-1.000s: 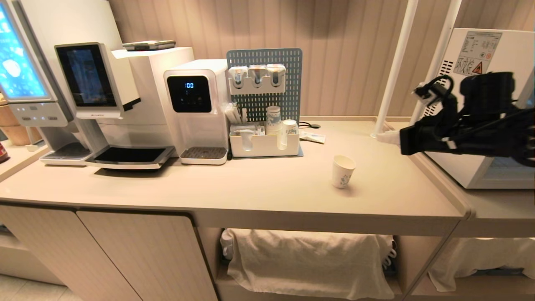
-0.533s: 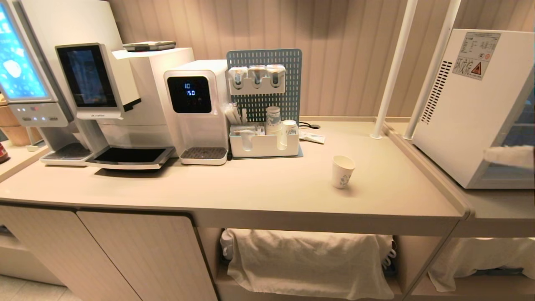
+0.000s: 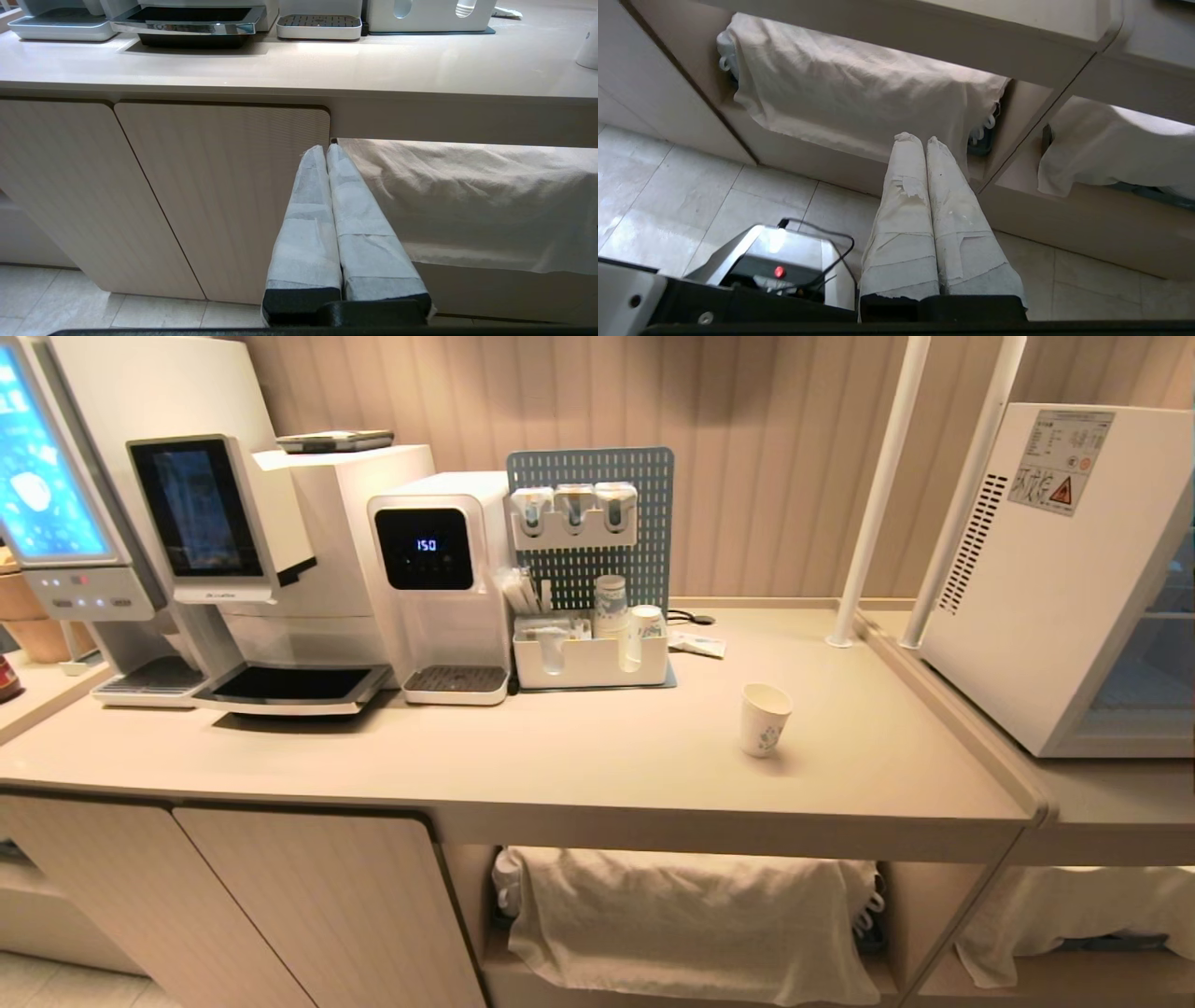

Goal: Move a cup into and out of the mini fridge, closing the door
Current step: Take the yoghurt out of the freezer

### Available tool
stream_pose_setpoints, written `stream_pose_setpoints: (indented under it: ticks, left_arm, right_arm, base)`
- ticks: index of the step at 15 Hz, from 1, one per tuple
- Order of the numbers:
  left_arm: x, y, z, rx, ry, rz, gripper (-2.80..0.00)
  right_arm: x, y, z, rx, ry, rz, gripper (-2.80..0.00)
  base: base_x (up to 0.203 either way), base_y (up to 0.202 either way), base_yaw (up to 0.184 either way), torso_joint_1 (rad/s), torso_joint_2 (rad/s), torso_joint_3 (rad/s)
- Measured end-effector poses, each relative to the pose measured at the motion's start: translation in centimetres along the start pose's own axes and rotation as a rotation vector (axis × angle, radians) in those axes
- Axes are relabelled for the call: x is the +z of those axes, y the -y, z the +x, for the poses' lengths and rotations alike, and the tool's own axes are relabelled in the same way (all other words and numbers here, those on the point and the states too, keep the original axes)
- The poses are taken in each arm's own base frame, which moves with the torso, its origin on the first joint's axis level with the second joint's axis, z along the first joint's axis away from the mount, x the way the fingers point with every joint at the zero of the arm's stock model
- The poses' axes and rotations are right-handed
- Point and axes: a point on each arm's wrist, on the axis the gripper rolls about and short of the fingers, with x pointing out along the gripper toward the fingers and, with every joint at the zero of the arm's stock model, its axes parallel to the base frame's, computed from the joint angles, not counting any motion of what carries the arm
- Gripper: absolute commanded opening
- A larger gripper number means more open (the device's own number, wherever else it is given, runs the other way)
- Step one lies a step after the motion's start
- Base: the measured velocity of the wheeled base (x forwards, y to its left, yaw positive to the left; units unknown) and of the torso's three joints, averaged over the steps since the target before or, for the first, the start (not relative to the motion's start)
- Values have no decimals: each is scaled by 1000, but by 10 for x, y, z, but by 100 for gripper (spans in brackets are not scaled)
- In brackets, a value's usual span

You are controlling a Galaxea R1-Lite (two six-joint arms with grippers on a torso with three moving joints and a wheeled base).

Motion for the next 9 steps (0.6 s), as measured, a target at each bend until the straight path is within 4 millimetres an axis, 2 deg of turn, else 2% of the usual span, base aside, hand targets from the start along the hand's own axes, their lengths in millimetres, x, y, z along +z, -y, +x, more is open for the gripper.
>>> stream_pose_setpoints:
  ticks: [1, 3, 6, 9]
  left_arm:
    - [0, 0, 0, 0, 0, 0, -280]
    - [0, 0, 0, 0, -1, 0, -280]
    - [0, 0, 0, 0, -1, 0, -280]
    - [0, 0, 0, 0, -1, 0, -280]
  right_arm:
    - [-16, -3, -2, -12, 39, 3, -280]
    - [-36, -7, -6, -16, 164, 18, -280]
    - [-52, -8, -4, -121, 348, 34, -280]
    - [-59, -8, -1, -178, 389, 67, -280]
  base:
    - [0, 0, 0, 0, 0, 0]
    - [0, 0, 0, 0, 0, 0]
    - [0, 0, 0, 0, 0, 0]
    - [0, 0, 0, 0, 0, 0]
